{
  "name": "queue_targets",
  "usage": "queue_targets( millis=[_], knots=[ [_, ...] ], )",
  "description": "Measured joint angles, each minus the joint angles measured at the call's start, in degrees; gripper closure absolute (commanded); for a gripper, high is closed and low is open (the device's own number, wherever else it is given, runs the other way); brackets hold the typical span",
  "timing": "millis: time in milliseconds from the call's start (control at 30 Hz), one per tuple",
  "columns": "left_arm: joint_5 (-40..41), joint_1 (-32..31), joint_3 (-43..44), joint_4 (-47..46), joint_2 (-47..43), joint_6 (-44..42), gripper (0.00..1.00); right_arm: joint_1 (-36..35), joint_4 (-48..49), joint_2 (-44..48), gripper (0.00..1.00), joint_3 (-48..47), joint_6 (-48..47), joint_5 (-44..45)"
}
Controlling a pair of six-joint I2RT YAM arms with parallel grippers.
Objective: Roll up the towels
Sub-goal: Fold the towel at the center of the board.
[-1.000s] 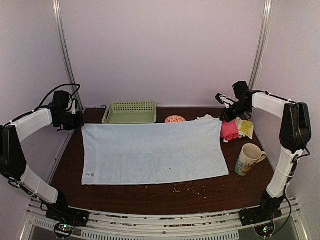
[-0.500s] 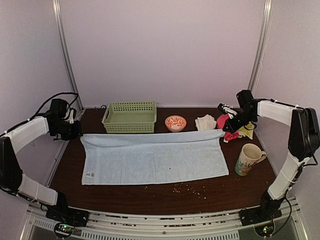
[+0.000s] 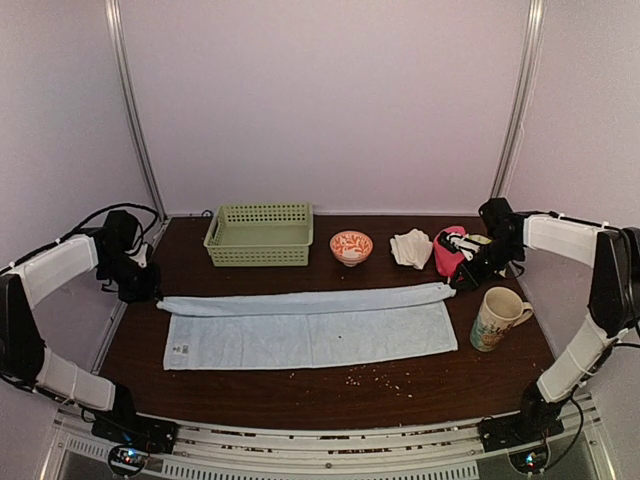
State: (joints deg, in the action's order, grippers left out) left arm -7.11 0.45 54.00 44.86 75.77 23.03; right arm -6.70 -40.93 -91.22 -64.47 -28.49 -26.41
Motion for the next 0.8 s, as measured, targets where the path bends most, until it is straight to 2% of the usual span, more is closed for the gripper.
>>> queue_targets(
  millis=[400, 800],
  knots=[
    [2.45, 0.00, 0.00, 6.91, 0.09, -2.01, 1.00, 0.00, -7.19, 0.04, 1.00, 0.31, -8.50, -4.17],
    [1.49, 0.00, -0.24, 11.43, -2.03, -2.34, 1.00, -0.04, -13.44, 1.66, 1.00, 0.22, -16.24, -5.70]
  ],
)
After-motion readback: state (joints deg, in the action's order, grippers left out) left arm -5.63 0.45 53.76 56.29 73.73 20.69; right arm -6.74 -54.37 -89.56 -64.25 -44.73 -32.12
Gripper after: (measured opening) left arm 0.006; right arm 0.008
